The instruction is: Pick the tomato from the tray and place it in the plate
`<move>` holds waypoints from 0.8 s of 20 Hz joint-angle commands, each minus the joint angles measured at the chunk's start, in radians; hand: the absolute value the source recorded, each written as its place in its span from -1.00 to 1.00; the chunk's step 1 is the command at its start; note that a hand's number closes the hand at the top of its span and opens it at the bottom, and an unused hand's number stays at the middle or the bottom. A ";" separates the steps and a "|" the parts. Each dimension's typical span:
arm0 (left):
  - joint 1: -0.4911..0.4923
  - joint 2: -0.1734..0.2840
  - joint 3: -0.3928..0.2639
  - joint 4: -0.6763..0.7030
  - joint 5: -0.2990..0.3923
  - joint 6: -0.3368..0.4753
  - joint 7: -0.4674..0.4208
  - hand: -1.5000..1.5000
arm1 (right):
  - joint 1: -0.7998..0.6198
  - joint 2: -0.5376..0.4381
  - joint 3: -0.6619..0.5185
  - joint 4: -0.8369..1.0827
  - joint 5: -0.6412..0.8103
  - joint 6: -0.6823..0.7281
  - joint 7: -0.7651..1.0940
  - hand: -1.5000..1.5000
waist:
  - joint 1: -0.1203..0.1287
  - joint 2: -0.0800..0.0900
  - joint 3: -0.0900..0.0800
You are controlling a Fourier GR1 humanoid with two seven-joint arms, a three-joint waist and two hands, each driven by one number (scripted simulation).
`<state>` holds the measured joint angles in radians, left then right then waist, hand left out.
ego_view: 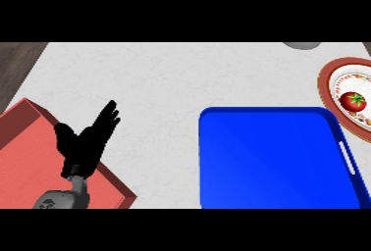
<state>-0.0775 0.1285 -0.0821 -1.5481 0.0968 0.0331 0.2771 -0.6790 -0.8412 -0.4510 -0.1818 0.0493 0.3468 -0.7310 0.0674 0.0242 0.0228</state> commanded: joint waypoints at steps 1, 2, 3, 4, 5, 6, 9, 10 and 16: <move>0.066 -0.023 -0.012 0.044 0.008 -0.003 -0.009 0.00 | 0.028 -0.055 -0.005 0.028 -0.007 0.171 -0.019 -1.00 | -0.004 0.009 -0.012; 0.064 -0.024 -0.008 0.056 0.008 -0.003 -0.013 0.00 | 0.050 -0.049 -0.001 0.024 -0.006 0.201 -0.051 -1.00 | -0.011 0.010 -0.011; 0.100 -0.038 -0.026 0.042 0.008 -0.005 -0.018 0.00 | 0.073 -0.051 0.002 0.024 -0.002 0.210 -0.065 -1.00 | -0.010 0.007 -0.011; 0.061 -0.025 -0.004 0.047 0.016 -0.005 0.009 0.00 | 0.077 -0.096 0.011 0.016 0.004 0.275 -0.053 -1.00 | -0.022 0.008 -0.011; 0.071 -0.048 -0.026 0.057 -0.008 0.014 -0.012 0.00 | 0.094 -0.079 0.018 0.009 0.010 0.268 -0.076 -1.00 | -0.024 0.010 -0.010; 0.080 -0.035 -0.009 0.040 0.002 0.010 0.000 0.00 | 0.109 -0.103 0.026 -0.001 0.017 0.298 -0.082 -1.00 | -0.023 0.006 -0.010; 0.097 -0.014 0.014 0.049 0.021 -0.021 -0.022 0.00 | 0.159 -0.113 0.035 -0.017 0.023 0.315 -0.113 -1.00 | -0.031 0.005 -0.010; 0.065 -0.029 0.002 0.019 0.010 0.009 0.035 0.00 | 0.179 -0.102 0.054 -0.031 0.042 0.293 -0.133 -1.00 | -0.033 0.002 -0.009; 0.109 -0.063 -0.020 0.044 -0.019 0.024 -0.013 0.00 | 0.243 -0.129 0.084 -0.065 0.064 0.293 -0.179 -1.00 | -0.043 0.000 -0.010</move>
<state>-0.0450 0.1235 -0.0602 -1.5655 0.0879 0.0379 0.2806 -0.4888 -0.9417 -0.3826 -0.2447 0.0996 0.4881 -0.7635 0.0331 0.0153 0.0240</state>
